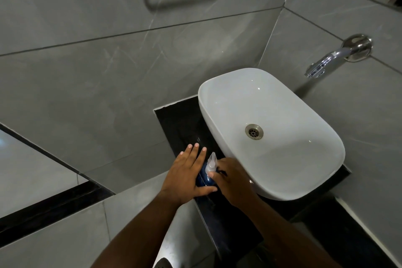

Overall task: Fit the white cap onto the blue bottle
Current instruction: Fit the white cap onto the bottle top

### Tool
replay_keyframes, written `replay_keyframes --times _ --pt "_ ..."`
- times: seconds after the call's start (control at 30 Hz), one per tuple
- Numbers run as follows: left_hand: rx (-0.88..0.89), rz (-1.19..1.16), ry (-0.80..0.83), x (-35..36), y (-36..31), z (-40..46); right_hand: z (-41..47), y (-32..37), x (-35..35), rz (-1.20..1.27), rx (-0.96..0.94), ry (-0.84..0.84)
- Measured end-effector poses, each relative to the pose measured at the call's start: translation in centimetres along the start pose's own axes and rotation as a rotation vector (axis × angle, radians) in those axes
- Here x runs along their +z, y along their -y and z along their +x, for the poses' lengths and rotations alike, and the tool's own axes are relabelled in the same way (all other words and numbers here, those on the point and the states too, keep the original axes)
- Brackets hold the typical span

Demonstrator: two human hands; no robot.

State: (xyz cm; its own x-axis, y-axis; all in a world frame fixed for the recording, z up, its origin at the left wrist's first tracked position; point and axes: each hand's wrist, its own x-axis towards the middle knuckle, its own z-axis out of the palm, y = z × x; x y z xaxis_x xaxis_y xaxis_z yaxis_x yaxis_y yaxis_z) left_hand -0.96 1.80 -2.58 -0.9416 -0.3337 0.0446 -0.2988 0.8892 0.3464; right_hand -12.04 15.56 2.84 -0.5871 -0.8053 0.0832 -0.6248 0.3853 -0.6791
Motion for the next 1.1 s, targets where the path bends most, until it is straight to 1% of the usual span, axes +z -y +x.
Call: replay_keyframes --times 0.1,0.2,0.33,0.47,0.53,0.63,0.7,0.73,0.8,0.83,0.93,1.0,1.07,1.1 --pt "0.022 0.022 0.027 -0.2 0.3 0.2 0.4 -0.1 0.2 0.016 0.065 0.074" --pt "0.007 0.005 0.016 -0.7 0.6 0.6 1.7 0.7 -0.3 0.13 0.121 0.079" --pt "-0.019 0.005 0.027 -1.5 1.6 0.8 3.0 1.8 -0.7 0.246 0.058 0.169" --pt "-0.022 0.015 0.053 -2.0 2.4 1.0 2.8 1.9 -0.2 0.224 0.023 0.139" --pt "-0.033 -0.002 0.049 -1.9 2.3 0.9 2.8 1.9 -0.2 0.275 0.064 0.131" --pt "-0.056 -0.035 0.038 -1.5 2.1 0.6 2.6 1.6 -0.1 0.389 0.192 0.154" --pt "-0.07 -0.06 0.023 -1.3 2.0 0.6 2.4 1.6 -0.1 0.465 0.206 0.19" --pt "-0.076 -0.069 0.017 -1.3 2.0 0.5 2.3 1.6 -0.1 0.453 0.179 0.205" --pt "-0.083 -0.081 0.014 -1.2 1.9 0.5 2.4 1.5 0.0 0.341 0.098 0.203" --pt "-0.089 -0.085 0.015 -1.2 1.8 0.5 2.4 1.4 0.0 0.321 0.096 0.197" --pt "-0.105 -0.078 0.012 -1.1 1.8 0.5 2.4 1.4 0.1 0.376 0.198 0.177" --pt "-0.103 -0.065 0.01 -1.1 1.9 0.6 2.5 1.4 0.0 0.4 0.214 0.192" --pt "-0.087 -0.043 0.004 -1.2 1.9 0.7 2.7 1.5 -0.1 0.379 0.141 0.218" --pt "-0.081 -0.033 0.003 -1.3 1.9 0.6 2.7 1.5 -0.1 0.327 0.089 0.217"
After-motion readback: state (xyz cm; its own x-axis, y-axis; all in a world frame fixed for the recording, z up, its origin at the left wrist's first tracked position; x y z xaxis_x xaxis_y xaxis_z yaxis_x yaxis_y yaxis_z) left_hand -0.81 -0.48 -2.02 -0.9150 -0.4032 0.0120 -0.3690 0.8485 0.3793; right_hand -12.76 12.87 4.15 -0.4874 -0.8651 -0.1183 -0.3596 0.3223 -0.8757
